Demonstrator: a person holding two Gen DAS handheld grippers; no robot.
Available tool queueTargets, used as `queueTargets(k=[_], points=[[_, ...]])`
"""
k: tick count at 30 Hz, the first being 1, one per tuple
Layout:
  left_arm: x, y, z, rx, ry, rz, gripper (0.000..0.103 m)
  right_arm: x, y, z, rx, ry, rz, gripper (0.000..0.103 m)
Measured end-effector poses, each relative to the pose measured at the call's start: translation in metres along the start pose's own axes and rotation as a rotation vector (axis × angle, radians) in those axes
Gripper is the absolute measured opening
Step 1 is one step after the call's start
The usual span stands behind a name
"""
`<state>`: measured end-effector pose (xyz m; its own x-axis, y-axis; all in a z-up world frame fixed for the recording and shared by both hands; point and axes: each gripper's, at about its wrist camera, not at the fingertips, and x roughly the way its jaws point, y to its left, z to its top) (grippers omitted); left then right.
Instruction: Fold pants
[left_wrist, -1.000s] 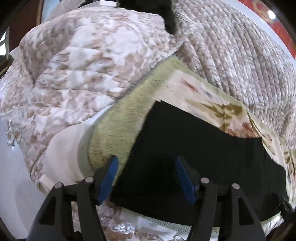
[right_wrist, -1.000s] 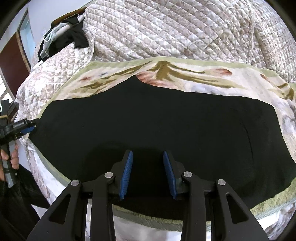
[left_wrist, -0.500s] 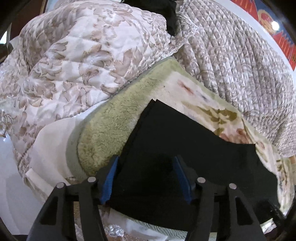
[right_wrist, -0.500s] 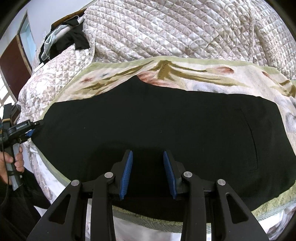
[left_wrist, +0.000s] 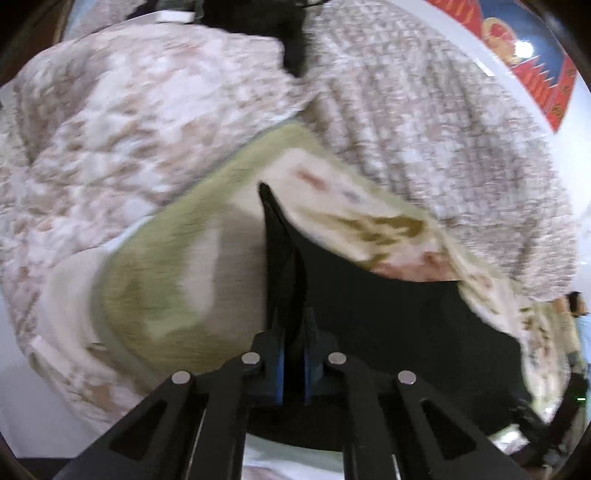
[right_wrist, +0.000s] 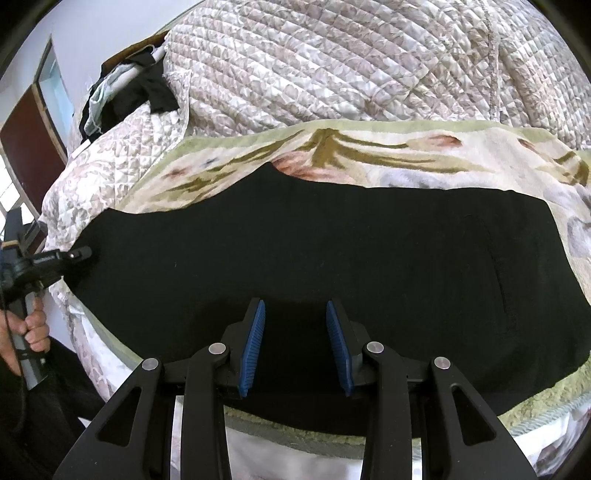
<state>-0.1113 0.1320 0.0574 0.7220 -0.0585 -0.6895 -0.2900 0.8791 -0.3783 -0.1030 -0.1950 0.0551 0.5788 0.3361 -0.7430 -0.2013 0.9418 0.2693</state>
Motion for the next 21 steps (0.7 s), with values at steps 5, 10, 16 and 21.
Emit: queueTargets(k=[5, 10, 16, 21], points=[[0.004, -0.059, 0.0, 0.052, 0.04, -0.157, 0.008, -0.003, -0.012, 0.001, 0.053, -0.011, 0.015, 0.035], [0.025, -0.121, -0.017, 0.124, 0.11, -0.279, 0.008, -0.011, -0.022, 0.003, 0.091, -0.038, 0.013, 0.035], [0.066, -0.171, -0.058, 0.201, 0.256, -0.353, 0.003, -0.016, -0.033, 0.0, 0.119, -0.041, 0.007, 0.035], [0.066, -0.18, -0.079, 0.261, 0.344, -0.415, 0.003, -0.016, -0.038, -0.001, 0.141, -0.035, 0.016, 0.035]])
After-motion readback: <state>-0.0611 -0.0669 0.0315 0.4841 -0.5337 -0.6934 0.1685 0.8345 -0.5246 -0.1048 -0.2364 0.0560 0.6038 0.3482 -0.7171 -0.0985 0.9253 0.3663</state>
